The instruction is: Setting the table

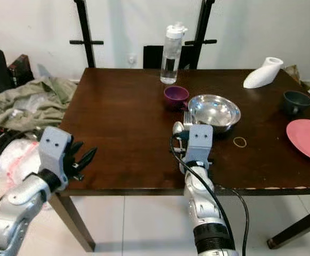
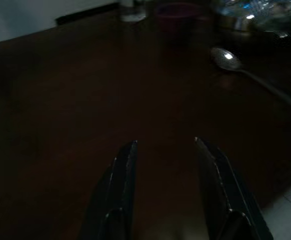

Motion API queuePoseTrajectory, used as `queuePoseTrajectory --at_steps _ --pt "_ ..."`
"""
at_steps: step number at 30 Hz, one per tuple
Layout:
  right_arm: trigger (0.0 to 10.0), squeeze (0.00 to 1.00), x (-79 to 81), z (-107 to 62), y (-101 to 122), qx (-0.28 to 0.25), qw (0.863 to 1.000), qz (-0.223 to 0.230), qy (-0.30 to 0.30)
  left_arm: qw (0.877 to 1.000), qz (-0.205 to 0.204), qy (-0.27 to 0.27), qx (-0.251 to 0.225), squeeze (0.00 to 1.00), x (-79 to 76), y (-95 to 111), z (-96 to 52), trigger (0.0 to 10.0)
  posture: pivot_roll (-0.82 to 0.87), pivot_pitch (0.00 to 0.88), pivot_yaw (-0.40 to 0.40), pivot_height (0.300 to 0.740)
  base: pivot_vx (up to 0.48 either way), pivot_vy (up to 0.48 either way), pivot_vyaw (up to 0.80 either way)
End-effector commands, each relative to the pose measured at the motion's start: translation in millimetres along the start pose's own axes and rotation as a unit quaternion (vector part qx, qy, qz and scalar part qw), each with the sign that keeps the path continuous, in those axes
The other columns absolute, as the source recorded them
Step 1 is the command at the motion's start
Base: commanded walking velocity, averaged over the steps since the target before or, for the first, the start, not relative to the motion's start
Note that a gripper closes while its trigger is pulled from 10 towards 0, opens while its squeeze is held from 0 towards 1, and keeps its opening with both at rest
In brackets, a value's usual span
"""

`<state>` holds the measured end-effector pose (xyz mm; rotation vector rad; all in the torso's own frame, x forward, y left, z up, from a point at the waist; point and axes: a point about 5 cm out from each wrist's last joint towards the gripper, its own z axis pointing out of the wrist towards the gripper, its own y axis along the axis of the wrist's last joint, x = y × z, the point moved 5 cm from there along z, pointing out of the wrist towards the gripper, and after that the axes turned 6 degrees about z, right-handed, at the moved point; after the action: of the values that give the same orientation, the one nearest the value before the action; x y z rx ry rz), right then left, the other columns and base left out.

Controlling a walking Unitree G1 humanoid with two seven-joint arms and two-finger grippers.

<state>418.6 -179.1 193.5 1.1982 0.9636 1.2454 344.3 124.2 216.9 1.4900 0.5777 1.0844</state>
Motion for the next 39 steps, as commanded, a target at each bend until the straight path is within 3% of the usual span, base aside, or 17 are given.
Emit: queuePoseTrajectory --at_steps 1,12,26,32,35,39 --pt "10.0 0.0 -4.0 1.3 -2 -0.001 1.0 -0.004 -0.006 1.0 -0.011 -0.02 -0.001 0.0 -3.0 4 -5.4 10.0 0.11 0.213 0.081 0.74 0.0 0.0 0.0" --pt "10.0 0.0 -16.3 -0.8 -16 0.013 0.999 -0.034 -0.001 0.997 -0.037 -0.062 -0.006 0.0 -17.5 20 -12.3 10.0 0.12 0.252 0.09 0.74 0.0 0.0 0.0" --pt "10.0 0.0 -21.5 12.4 -19 0.037 0.998 -0.044 0.023 0.995 -0.053 -0.08 0.011 0.0 -28.1 26 -30.0 10.0 0.16 0.286 0.083 0.74 0.0 0.0 0.0" --pt "10.0 0.0 -43.2 20.4 -9 0.029 0.998 -0.052 -0.018 0.994 -0.06 -0.085 0.021 0.0 -31.5 24 -33.6 10.0 0.16 0.287 0.092 0.74 0.0 0.0 0.0" --pt "10.0 0.0 -45.7 20.8 -8 0.029 0.998 -0.056 -0.021 0.994 -0.06 -0.085 0.021 0.0 -31.9 24 -33.4 10.0 0.16 0.288 0.092 0.74 0.0 0.0 0.0" --pt "10.0 0.0 -64.6 18.8 -10 0.034 0.996 -0.063 -0.054 0.994 -0.061 -0.09 0.023 0.0 -32.5 24 -32.2 10.0 0.15 0.281 0.1 0.74 0.0 0.0 0.0"
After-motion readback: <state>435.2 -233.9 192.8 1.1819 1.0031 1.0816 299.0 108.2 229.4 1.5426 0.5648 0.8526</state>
